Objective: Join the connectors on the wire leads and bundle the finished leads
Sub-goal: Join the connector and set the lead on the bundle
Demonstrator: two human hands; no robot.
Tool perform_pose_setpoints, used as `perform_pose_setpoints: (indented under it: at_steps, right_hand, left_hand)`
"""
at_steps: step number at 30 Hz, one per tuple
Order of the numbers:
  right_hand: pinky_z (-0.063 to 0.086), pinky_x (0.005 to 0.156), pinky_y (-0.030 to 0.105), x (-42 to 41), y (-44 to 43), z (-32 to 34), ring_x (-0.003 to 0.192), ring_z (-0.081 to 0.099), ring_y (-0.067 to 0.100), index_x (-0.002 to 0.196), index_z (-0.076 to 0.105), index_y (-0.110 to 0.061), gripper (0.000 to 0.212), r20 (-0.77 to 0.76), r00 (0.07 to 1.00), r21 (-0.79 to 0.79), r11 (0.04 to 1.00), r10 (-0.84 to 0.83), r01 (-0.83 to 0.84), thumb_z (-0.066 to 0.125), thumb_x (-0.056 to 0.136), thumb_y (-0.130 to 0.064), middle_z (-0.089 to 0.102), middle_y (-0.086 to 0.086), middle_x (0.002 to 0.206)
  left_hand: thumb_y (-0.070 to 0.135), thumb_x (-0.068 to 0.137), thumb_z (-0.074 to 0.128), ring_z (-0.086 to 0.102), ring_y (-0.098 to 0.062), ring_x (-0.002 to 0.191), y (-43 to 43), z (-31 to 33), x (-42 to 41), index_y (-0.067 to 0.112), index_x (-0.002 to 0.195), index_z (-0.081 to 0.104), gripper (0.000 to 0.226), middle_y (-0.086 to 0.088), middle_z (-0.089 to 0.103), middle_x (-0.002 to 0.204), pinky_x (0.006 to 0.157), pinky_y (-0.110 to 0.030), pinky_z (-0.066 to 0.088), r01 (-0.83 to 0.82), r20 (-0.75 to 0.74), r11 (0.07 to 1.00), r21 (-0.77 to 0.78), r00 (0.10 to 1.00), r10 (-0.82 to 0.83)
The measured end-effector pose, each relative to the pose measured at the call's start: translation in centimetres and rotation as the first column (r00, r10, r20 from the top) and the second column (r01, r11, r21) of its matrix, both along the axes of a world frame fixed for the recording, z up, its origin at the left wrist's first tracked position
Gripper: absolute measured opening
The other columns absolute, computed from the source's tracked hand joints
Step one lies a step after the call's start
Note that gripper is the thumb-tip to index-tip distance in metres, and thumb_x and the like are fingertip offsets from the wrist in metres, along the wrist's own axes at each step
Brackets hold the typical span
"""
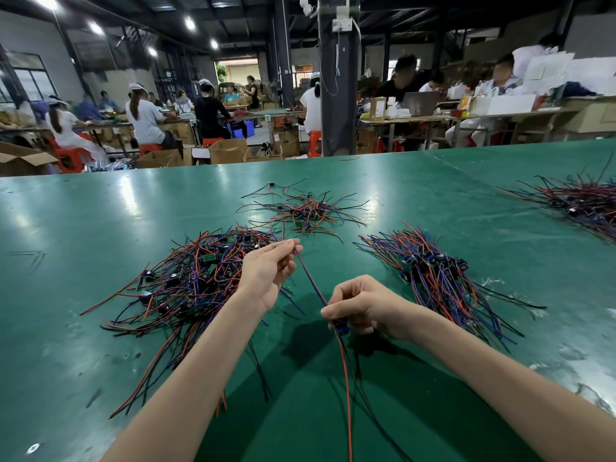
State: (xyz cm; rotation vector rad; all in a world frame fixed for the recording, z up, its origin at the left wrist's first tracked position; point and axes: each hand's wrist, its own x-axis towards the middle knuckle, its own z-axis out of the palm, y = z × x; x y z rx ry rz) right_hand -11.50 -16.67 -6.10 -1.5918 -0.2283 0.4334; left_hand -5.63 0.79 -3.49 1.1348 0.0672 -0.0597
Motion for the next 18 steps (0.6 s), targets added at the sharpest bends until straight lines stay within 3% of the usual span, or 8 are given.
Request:
perform_pose_setpoints:
  at_steps: [7,18]
  right_hand:
    - [0.025,0.034,0.014,-0.06,0.11,-0.15,0.033,0.030,0.005,0.058,0.060,-0.013,0.025,0.011,1.000,0.008,1.000,0.005,-0.005,0.072,0.078,-0.004,0.065,0.008,0.060]
    - [0.024,0.035,0.013,-0.03,-0.07,0.12,0.037,0.038,0.009,0.058,0.059,-0.014,0.024,0.001,1.000,0.000,1.000,-0.016,0.016,0.073,0.076,-0.007,0.065,0.010,0.059]
  left_hand:
    - [0.009,0.081,0.072,0.047,-0.001,0.041,-0.02,-0.47,0.30,0.004,0.076,0.068,0.008,0.000,0.065,0.058,0.040,-0.012,0.043,-0.059,-0.018,0.997,0.043,0.998,0.060]
    - [0.002,0.089,0.059,0.050,-0.001,0.042,-0.05,-0.36,0.39,-0.001,0.082,0.067,0.012,-0.003,0.068,0.061,0.042,-0.012,0.044,-0.043,0.026,0.999,0.011,0.999,0.043]
